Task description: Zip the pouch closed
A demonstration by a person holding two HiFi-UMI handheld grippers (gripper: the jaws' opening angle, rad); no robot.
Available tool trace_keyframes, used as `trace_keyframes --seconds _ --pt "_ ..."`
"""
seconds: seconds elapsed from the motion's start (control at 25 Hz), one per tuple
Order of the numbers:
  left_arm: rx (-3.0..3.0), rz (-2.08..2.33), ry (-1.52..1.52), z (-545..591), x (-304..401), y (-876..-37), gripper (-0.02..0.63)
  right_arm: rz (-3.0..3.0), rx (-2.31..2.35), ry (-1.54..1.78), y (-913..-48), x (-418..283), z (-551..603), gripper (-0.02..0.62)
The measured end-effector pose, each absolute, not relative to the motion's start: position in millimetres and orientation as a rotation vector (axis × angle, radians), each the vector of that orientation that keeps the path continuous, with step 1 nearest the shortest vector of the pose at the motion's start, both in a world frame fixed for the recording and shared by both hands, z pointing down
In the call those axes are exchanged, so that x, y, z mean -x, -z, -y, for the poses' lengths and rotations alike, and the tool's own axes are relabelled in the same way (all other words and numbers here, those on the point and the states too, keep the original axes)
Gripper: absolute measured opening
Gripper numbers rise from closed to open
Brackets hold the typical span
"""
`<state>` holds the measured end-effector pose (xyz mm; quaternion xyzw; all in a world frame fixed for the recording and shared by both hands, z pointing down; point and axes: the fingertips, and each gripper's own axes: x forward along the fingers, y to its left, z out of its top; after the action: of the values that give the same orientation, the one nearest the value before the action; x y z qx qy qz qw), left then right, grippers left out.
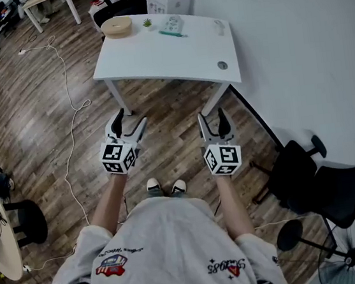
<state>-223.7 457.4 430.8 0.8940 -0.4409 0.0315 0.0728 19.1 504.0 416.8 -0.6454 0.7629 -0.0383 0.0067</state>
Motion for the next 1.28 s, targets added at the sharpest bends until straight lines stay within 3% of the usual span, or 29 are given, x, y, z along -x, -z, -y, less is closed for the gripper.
trace_keyframes --seconds 0.56,1.28 --pt "-2.662 1.304 -0.108 -458.6 154.6 -445.8 0.333 -2.369 2.017 0.17 -431.1 -90.8 -496.3 0.273" --pt "-2.66 1.25 -0.098 -402.1 116.5 -461.8 0.333 -2.356 1.987 0.196 -440.2 -115.1 -440.0 0.256"
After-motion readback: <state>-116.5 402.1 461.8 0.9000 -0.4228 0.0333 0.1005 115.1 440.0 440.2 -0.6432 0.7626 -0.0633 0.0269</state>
